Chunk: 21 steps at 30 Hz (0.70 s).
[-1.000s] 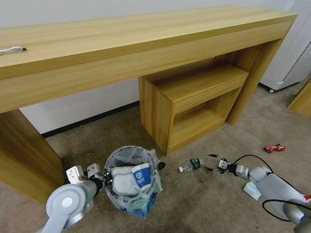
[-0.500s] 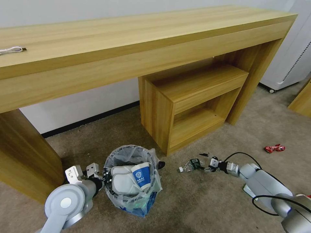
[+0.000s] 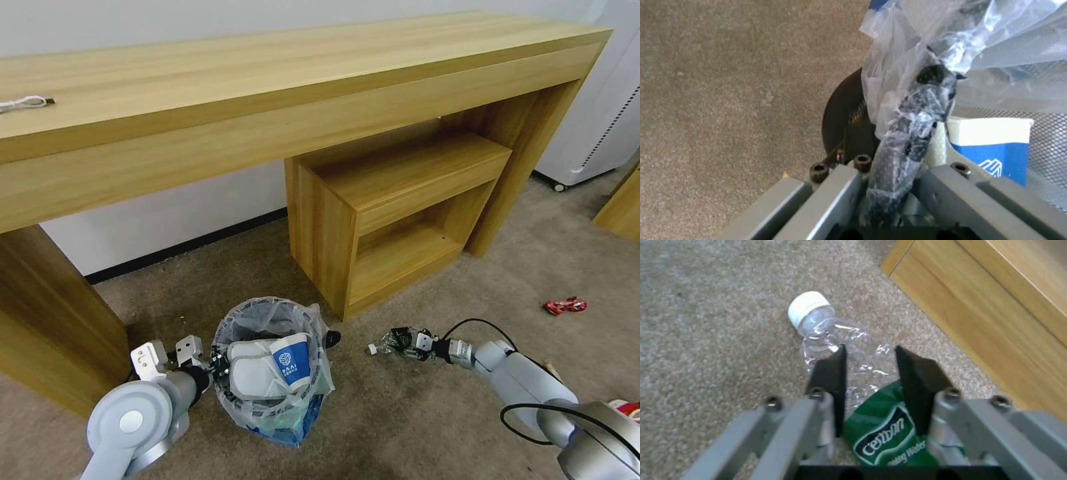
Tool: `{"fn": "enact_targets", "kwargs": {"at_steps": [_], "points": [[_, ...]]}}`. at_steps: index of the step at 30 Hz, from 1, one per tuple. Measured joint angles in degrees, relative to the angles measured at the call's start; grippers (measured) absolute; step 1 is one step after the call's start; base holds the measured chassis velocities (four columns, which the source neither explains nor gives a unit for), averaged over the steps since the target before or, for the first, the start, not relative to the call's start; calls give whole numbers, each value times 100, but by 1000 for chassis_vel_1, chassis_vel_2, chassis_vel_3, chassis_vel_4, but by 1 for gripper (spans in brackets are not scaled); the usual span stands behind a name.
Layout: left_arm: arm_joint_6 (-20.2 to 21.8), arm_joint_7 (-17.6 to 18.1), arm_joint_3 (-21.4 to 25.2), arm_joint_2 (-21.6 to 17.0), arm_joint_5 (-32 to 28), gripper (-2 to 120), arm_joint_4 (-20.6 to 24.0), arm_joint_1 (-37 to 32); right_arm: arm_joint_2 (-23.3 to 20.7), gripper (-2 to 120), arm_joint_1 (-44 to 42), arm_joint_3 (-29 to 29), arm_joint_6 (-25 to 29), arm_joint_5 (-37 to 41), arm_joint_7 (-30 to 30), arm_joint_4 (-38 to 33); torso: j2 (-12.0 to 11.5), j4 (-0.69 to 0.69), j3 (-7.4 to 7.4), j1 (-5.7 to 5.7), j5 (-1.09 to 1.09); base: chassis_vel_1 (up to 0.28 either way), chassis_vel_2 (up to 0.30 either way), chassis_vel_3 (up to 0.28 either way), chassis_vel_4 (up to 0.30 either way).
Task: Pick up the trash bin and place the garbage on the floor into it.
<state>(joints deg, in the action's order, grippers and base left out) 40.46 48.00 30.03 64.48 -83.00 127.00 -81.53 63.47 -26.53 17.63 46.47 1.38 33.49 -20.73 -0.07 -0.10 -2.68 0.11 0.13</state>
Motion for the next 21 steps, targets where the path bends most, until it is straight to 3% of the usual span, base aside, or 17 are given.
{"fn": "enact_targets", "kwargs": {"at_steps": [3,8,18,20,21], "points": [[-1,6,-14,15,-4,0,11,-12,-58,17,-14,-21,0,-14,141,-22,0,0,0,0,1,0,0,0,0],[-1,8,-14,16,-6,0,11,-11,-207,19,-18,-33,0,-18,218,-67,0,0,0,0,1,0,0,0,0],[2,8,-46,33,13,0,-29,9,-442,55,100,18,0,-81,278,-191,0,0,0,0,-1,0,0,0,0],[4,4,-49,49,33,0,-47,11,-499,68,225,59,0,-168,261,-196,0,-1,0,0,1,0,0,0,0],[4,4,-49,49,33,0,-47,11,-499,68,225,59,0,-168,261,-196,0,-1,0,0,1,0,0,0,0]]}}
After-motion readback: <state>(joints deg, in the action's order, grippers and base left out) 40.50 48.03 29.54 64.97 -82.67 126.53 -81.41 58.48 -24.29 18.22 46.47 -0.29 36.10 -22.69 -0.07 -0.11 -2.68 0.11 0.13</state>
